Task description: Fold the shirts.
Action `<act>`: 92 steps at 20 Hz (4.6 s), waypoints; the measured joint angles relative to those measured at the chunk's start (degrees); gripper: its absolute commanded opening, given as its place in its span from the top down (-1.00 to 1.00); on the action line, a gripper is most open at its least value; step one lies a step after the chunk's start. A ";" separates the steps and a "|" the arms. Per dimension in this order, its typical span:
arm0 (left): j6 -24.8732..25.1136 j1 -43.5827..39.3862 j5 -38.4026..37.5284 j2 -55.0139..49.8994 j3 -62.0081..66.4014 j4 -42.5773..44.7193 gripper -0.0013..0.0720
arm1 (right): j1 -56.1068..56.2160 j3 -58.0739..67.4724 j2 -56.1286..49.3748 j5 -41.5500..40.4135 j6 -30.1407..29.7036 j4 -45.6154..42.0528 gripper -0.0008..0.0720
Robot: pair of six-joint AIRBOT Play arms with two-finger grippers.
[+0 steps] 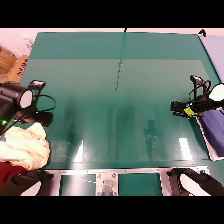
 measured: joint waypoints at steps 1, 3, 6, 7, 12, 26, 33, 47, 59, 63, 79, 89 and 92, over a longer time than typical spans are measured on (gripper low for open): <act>-0.81 1.40 -0.85 0.00 -1.27 1.99 -0.97 | 0.00 0.00 0.00 0.00 0.02 -0.07 0.93; -1.90 3.98 -1.44 0.00 -4.48 4.11 -0.97 | 0.00 0.00 0.00 -0.02 0.00 -0.07 0.93; -2.78 7.23 -1.03 0.00 -10.36 4.94 -0.96 | 0.00 0.00 0.00 0.00 0.00 -0.09 0.93; -2.93 8.28 -0.87 -0.02 -12.50 5.01 -0.96 | 0.00 0.00 0.00 -0.02 0.00 -0.11 0.93; -2.91 13.44 1.84 -0.11 -19.61 5.31 0.90 | 0.00 0.00 0.00 0.00 0.00 -0.11 0.93; 18.34 13.49 5.77 -0.15 10.73 -31.43 0.91 | 0.00 0.00 0.00 -1.42 0.02 -0.13 0.93; 23.32 -10.40 25.66 -5.44 17.29 -46.47 0.91 | 0.00 0.00 0.00 -2.60 0.02 0.04 0.73; 26.12 -1.86 20.85 -20.31 23.96 -54.05 -0.97 | -0.33 0.00 -2.82 -4.28 0.35 6.58 -0.24; 23.58 14.97 23.08 -21.35 6.67 -44.98 -0.96 | -4.76 0.07 -24.28 -9.99 -17.59 35.17 -0.23; 27.96 15.43 27.61 -25.59 3.80 -54.10 -0.26 | -4.98 0.11 -29.31 -10.91 -22.82 42.99 0.08; 38.45 15.58 15.21 -17.00 30.34 -68.22 0.91 | -5.03 23.41 -19.15 0.52 -27.08 50.36 0.93; 38.05 15.58 11.78 1.75 50.66 -61.02 0.90 | -9.03 46.18 4.81 1.27 -21.35 43.54 0.93; 37.13 15.58 8.39 3.08 51.01 -57.83 0.90 | -10.32 46.18 8.31 1.62 -19.58 40.83 0.93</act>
